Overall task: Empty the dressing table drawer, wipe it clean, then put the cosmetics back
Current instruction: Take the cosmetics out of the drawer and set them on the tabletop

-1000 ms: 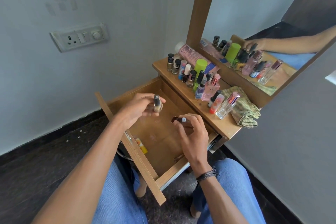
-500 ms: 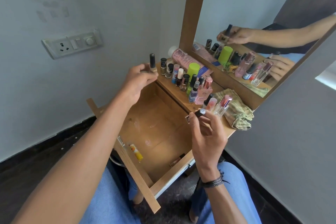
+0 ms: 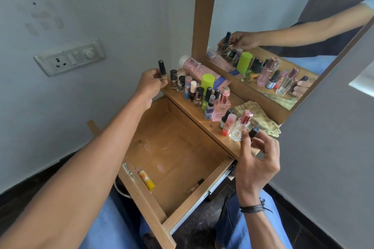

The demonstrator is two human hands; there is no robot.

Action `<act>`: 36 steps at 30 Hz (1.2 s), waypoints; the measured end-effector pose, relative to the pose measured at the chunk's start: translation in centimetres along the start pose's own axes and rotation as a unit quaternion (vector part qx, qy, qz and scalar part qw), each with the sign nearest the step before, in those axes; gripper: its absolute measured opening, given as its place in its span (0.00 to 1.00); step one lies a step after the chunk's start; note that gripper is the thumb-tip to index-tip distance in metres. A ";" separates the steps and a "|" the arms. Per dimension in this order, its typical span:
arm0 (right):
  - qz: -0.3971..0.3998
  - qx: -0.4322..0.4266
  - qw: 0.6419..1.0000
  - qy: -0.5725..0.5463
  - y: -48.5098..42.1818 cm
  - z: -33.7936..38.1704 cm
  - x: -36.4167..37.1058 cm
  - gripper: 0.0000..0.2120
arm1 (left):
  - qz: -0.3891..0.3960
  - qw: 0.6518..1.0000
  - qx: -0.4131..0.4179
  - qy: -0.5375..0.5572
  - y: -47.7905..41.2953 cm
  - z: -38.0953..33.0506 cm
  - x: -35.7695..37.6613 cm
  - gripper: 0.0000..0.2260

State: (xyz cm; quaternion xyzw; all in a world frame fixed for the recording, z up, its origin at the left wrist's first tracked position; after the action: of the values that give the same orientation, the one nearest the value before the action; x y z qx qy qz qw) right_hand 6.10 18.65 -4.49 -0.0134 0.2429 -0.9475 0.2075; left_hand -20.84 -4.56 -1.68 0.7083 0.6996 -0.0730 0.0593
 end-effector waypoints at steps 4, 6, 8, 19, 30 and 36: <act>0.021 0.022 1.000 0.003 -0.1 -0.5 0.2 0.10 | 0.030 1.000 -0.001 -0.010 -0.1 0.6 0.6 0.14; 0.030 0.028 0.999 0.006 0.0 -0.6 0.2 0.11 | 0.038 0.999 -0.002 -0.015 0.1 0.6 0.8 0.15; 0.039 0.031 0.999 0.004 0.0 -0.5 0.3 0.12 | 0.043 0.999 -0.001 -0.021 0.1 0.6 0.8 0.16; 0.064 0.021 0.998 0.005 0.3 -0.2 0.4 0.21 | 0.063 0.997 0.022 -0.031 0.7 -0.1 1.0 0.21; -0.035 -0.099 0.994 0.030 2.3 1.7 -0.3 0.24 | -0.012 0.994 0.053 -0.090 8.6 1.7 -3.2 0.21; 0.087 -0.225 0.969 0.051 6.9 5.2 2.0 0.14 | 0.056 0.954 0.067 -0.288 13.2 4.5 -4.4 0.13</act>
State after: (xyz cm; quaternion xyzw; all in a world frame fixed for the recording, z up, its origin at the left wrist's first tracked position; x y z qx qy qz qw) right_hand 7.56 10.02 -3.30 0.0097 0.4605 -0.8461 0.2681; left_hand -7.81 -9.87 -5.48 0.6978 0.6055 -0.3169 0.2146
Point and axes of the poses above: each hand's wrist, its own y-axis away from the middle knuckle, its own x-axis out of the palm, z = x × y, the point moved 5 cm from there along -y, towards the middle knuckle, and after that the axes turned 7 degrees about x, right-handed, at the moved point
